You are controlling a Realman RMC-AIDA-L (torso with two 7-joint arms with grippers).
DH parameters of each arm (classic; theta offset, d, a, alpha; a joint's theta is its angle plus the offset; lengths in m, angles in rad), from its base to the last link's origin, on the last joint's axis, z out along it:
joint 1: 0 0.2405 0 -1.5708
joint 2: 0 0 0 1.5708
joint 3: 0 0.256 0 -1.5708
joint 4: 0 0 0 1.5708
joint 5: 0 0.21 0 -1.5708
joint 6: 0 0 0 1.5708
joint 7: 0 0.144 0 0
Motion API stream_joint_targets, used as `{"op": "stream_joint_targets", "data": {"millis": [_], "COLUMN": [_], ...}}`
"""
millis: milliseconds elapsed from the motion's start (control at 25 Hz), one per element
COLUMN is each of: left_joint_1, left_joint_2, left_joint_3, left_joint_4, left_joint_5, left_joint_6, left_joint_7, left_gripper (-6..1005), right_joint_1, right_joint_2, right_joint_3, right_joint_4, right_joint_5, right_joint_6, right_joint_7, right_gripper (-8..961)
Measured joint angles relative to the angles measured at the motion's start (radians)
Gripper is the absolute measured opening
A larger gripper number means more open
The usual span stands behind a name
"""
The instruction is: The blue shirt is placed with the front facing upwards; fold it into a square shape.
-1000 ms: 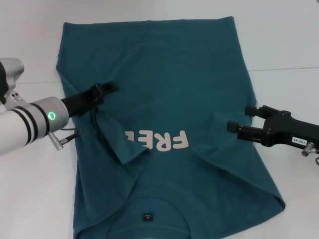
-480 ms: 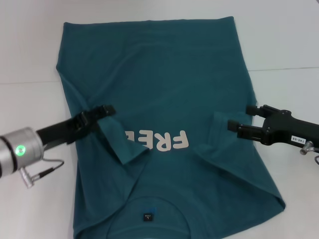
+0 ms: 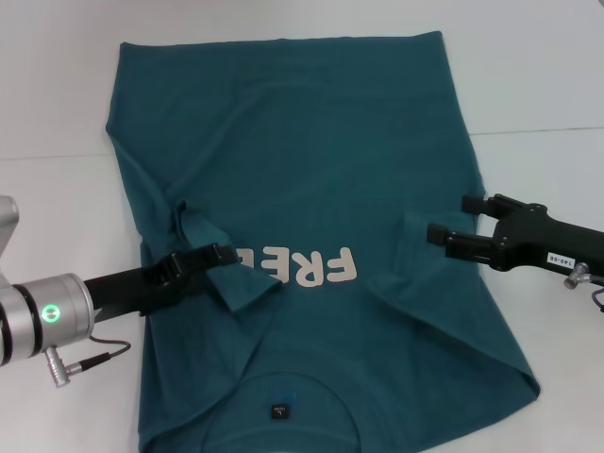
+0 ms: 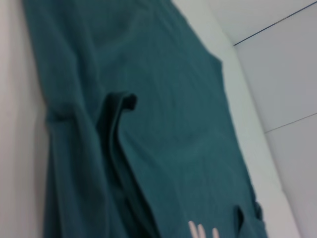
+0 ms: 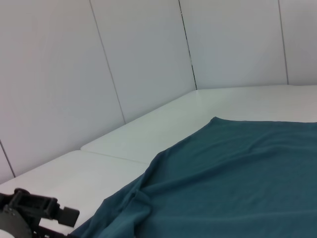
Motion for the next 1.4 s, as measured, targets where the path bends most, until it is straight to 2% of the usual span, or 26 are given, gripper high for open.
{"op": "stream_joint_targets", "data": {"millis": [320,600,960,1400], "left_joint_1": [-0.024,-0.08,-0.129,-0.305], "left_joint_2": [-0.002,-0.001,-0.007,-0.016], "left_joint_3": [0.012,0.078,0.085,0.095], "left_joint_4": [0.01,0.079,0.084,0.179], "left_joint_5": [0.039,0.041,0.033,0.03], "left_joint_6": [-0.055,-0.133,-0.145,-0.244], "left_joint_7": [-0.049,-0.065,-0.076,-0.065], "left_gripper": [842,838,835,834], "right_joint_1": [0.0,0.0,-0.001,-0.008], "right_joint_2": [0.0,0.0,0.0,-0.006], "right_joint_3": [0.007,0.008,0.01,0.024], "right_joint_4": [0.0,0.0,0.001,-0.001], "right_joint_5": [0.0,0.0,0.001,0.002], "right_joint_6": [0.0,0.0,0.006,0.003], "right_joint_7": [-0.014,-0.031,-0.057,-0.061], "right_gripper": [929,928,928,928]}}
